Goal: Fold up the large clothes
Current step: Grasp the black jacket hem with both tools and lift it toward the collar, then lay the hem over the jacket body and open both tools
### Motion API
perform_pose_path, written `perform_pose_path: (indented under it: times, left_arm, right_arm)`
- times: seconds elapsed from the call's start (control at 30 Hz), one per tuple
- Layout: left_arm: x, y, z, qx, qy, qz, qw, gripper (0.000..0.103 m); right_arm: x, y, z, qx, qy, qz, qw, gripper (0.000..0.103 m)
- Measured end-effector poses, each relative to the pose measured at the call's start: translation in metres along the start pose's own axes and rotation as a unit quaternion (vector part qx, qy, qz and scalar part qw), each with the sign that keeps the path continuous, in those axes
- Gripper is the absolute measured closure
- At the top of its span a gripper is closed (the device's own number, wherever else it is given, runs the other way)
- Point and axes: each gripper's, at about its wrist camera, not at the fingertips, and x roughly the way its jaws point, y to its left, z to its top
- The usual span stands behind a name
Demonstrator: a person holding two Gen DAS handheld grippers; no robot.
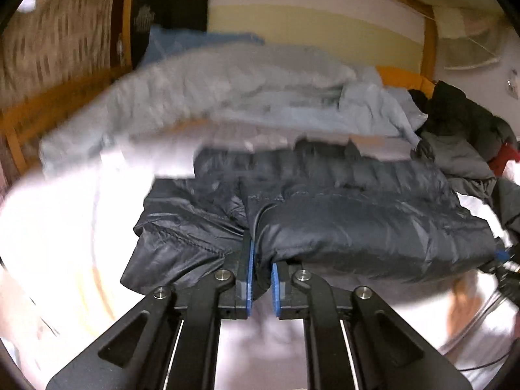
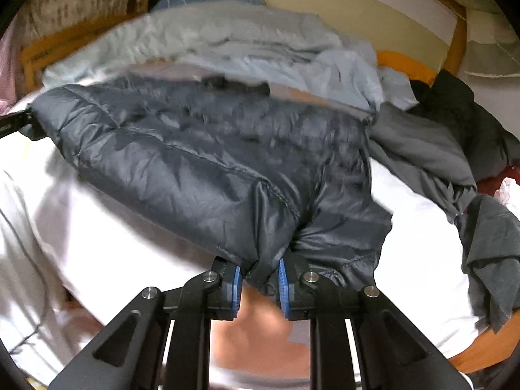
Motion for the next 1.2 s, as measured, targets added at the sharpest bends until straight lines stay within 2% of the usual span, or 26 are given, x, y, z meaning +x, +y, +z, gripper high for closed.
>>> perform_pose_path:
  times: [0.1, 0.2, 0.27, 0.37, 0.53, 0.67, 0.73, 0.8, 0.9, 0.93, 0.97, 1.03, 1.07, 1.13, 1.17, 1.2]
  left_arm:
    - [-0.008, -0.005, 0.020, 0.021, -0.022, 0.013, 0.9994, 0.095]
    - [0.009, -0.004, 0.047, 0.027, -0.018, 0.000, 0.9995, 0.095]
    - [0.026, -0.003, 0.065, 0.035, -0.026, -0.003, 0.9990, 0.094]
    - [0.067, -0.005, 0.090, 0.035, -0.009, -0.009, 0.9993, 0.094]
    - [0.119, -0.019, 0.117, 0.071, -0.012, 0.033, 0.9969, 0.094]
    - [0.159, -0.025, 0.129, 0.084, -0.003, 0.047, 0.9954, 0.093]
    - [0.174, -0.025, 0.131, 0.087, -0.002, 0.052, 0.9949, 0.093]
    - [0.188, -0.020, 0.131, 0.091, -0.003, 0.051, 0.9946, 0.092]
    - [0.203, -0.011, 0.126, 0.089, 0.003, 0.039, 0.9953, 0.089]
    - [0.206, -0.009, 0.124, 0.092, 0.003, 0.033, 0.9952, 0.089]
    - [0.208, -0.007, 0.122, 0.098, 0.000, 0.030, 0.9947, 0.088]
    - [0.208, -0.005, 0.120, 0.105, -0.009, 0.024, 0.9941, 0.086]
    - [0.206, -0.003, 0.121, 0.104, -0.012, 0.023, 0.9942, 0.080]
    - [0.199, 0.002, 0.124, 0.094, -0.024, 0.025, 0.9949, 0.059]
    - [0.191, 0.007, 0.125, 0.087, -0.035, 0.027, 0.9953, 0.035]
    - [0.179, 0.013, 0.125, 0.078, -0.053, 0.023, 0.9953, 0.020]
  right_arm:
    - [-0.023, -0.012, 0.020, 0.006, -0.014, 0.030, 0.999, 0.083]
    - [-0.028, -0.016, 0.042, -0.022, -0.032, 0.013, 0.999, 0.083]
    - [-0.018, -0.016, 0.060, -0.059, -0.042, -0.018, 0.997, 0.081]
    - [0.016, -0.019, 0.091, -0.086, -0.035, -0.057, 0.994, 0.079]
    - [0.066, -0.036, 0.139, -0.072, -0.045, -0.096, 0.992, 0.071]
    - [0.109, -0.037, 0.162, -0.076, -0.033, -0.130, 0.988, 0.071]
    - [0.127, -0.034, 0.171, -0.084, -0.048, -0.150, 0.984, 0.071]
    - [0.142, -0.036, 0.176, -0.082, -0.058, -0.153, 0.983, 0.071]
    - [0.156, -0.042, 0.177, -0.069, -0.097, -0.152, 0.981, 0.069]
    - [0.154, -0.047, 0.171, -0.052, -0.124, -0.157, 0.978, 0.058]
    - [0.151, -0.051, 0.165, -0.040, -0.142, -0.172, 0.974, 0.039]
    - [0.144, -0.058, 0.154, -0.027, -0.176, -0.214, 0.960, 0.026]
    - [0.142, -0.060, 0.151, -0.027, -0.182, -0.222, 0.958, 0.026]
    - [0.137, -0.070, 0.147, -0.025, -0.178, -0.224, 0.958, 0.026]
    - [0.134, -0.076, 0.146, -0.018, -0.175, -0.227, 0.958, 0.026]
    - [0.128, -0.081, 0.144, -0.007, -0.179, -0.229, 0.957, 0.026]
